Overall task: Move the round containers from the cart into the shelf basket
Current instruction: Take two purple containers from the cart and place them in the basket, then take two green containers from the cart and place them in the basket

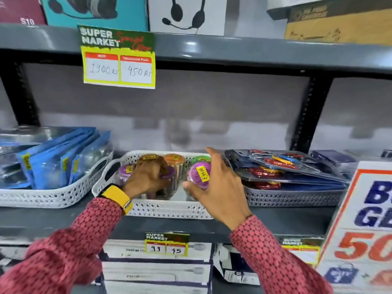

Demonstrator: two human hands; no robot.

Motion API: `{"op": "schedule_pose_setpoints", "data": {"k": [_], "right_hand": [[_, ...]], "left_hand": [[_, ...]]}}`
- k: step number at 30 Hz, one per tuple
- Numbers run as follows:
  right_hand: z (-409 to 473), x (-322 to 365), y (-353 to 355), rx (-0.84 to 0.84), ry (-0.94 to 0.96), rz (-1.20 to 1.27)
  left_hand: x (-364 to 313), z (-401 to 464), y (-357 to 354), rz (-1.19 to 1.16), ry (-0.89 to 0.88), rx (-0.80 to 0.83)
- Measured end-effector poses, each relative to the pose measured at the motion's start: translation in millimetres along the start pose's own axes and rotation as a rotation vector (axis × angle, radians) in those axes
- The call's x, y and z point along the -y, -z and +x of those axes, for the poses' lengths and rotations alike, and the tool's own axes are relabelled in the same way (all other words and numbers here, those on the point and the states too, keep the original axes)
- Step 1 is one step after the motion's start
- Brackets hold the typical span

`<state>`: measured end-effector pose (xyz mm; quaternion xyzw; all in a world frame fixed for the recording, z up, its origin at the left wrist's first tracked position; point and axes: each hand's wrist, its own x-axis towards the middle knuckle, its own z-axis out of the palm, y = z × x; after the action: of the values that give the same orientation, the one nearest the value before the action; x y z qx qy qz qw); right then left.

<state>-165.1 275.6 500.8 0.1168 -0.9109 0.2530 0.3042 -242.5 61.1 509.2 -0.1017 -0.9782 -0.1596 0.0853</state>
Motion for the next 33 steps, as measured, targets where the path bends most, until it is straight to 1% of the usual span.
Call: {"op": "schedule_pose_setpoints", "data": {"k": [2,5,7,12,14,16,20,24,27,29,31,33], "right_hand": [[8,4,-14,0.118,-0.018,-0.041],[18,11,-34,0.305,-0.029,-0.089],[20,12,-44,0.347,-0.031,-0.096],[19,18,-41,0.246,0.003,-0.122],[16,22,-34,0.177,0.025,-0.141],[13,25,-30,0.118,0.043,-0.183],[3,26,-25,0.059,0.044,-0.208],[-28,28,-35,-0.099,0.11,-0.228],[-85,28,-67,-0.188,0.224,-0.131],[-131,21,-92,-0.229,0.312,-0.044],[-181,9,-120,-0.193,0.348,0.01],[-238,-9,-159,-0.081,0.334,0.024]], "left_hand": [[4,-3,4,0.015,-0.018,-0.007],[7,-8,13,-0.033,-0.012,-0.059],[6,-15,20,-0.028,-0.001,-0.118],[4,-40,28,-0.016,-0.109,-0.274],[2,-48,28,-0.026,-0.139,-0.319],[0,-56,26,-0.025,-0.144,-0.35],[2,-71,19,-0.014,-0.156,-0.381],[10,-103,0,-0.044,-0.241,-0.423],[25,-146,-45,-0.063,-0.296,-0.468],[38,-178,-86,-0.1,-0.391,-0.523],[53,-213,-133,-0.146,-0.471,-0.529],[75,-248,-197,-0.165,-0.466,-0.432]]}}
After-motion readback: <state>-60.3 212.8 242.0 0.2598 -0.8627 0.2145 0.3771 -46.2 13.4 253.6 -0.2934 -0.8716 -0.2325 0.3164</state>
